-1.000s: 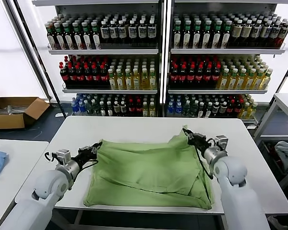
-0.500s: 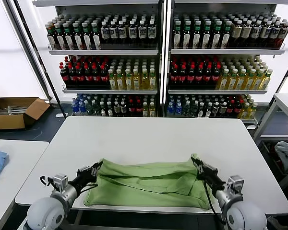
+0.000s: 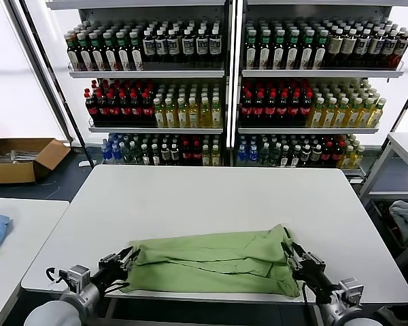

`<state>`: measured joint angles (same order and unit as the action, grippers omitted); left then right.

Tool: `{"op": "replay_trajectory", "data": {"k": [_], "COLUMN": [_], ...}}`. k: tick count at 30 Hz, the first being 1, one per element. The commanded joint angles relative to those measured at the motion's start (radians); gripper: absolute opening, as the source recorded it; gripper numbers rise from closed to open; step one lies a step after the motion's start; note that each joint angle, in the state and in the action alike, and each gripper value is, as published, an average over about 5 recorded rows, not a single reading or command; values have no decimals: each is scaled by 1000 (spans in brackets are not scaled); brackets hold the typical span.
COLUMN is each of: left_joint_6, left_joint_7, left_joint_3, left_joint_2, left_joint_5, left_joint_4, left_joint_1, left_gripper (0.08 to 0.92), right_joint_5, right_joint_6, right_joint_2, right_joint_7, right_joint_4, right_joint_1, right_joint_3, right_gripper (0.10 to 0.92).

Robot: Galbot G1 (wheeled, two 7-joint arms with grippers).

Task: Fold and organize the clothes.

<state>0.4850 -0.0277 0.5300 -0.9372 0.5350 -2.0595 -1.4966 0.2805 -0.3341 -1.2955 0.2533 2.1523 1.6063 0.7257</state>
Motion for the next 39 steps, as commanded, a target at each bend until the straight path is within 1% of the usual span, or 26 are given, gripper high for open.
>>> {"op": "replay_trajectory", "data": {"k": [1,3,5,8,11,14,16,18,21,30,34,39], "left_joint_6": [19,11,7,6,15,38,50,56,57,38,6,-70], "left_joint_7": [93,126,145,159,171,161,157,158,160,156,157,154], "left_joint_3": [40,20,-7,-40,-53,-58,-63,-69,-78,-107,-102,-65], "left_joint_2": [-21,-50,-87,-134,-158,-159,-156,-159,-168,-167,-165,-165], "left_joint_5": [21,42,44,29,8,-10,-10,-11,-13,-14,-22,-24], "left_joint_4": [-127,-156,-158,-121,-73,-36,-14,6,26,51,66,75], "left_joint_1": [-79,-94,-102,-95,-78,-67,-59,-50,-41,-28,-21,-11], "left_gripper": [397,449,510,597,683,766,802,810,762,505,384,245], "right_joint_5": [-95,-91,-88,-90,-83,-58,-41,-30,-22,-13,-13,-14], "right_joint_6": [184,218,236,240,240,238,239,241,241,237,235,233], "right_joint_2": [-1,-8,-13,-16,-18,-15,-10,-8,-7,-4,-9,-15], "right_joint_7": [37,46,51,49,46,45,47,48,47,45,44,44], "right_joint_4": [43,54,55,44,42,45,42,41,43,46,51,55], "right_joint_1": [114,143,163,168,165,166,167,167,169,166,154,147], "right_joint_3": [55,62,63,58,54,58,65,75,91,108,104,95], "right_gripper": [483,544,604,691,770,813,820,822,823,823,823,823]}}
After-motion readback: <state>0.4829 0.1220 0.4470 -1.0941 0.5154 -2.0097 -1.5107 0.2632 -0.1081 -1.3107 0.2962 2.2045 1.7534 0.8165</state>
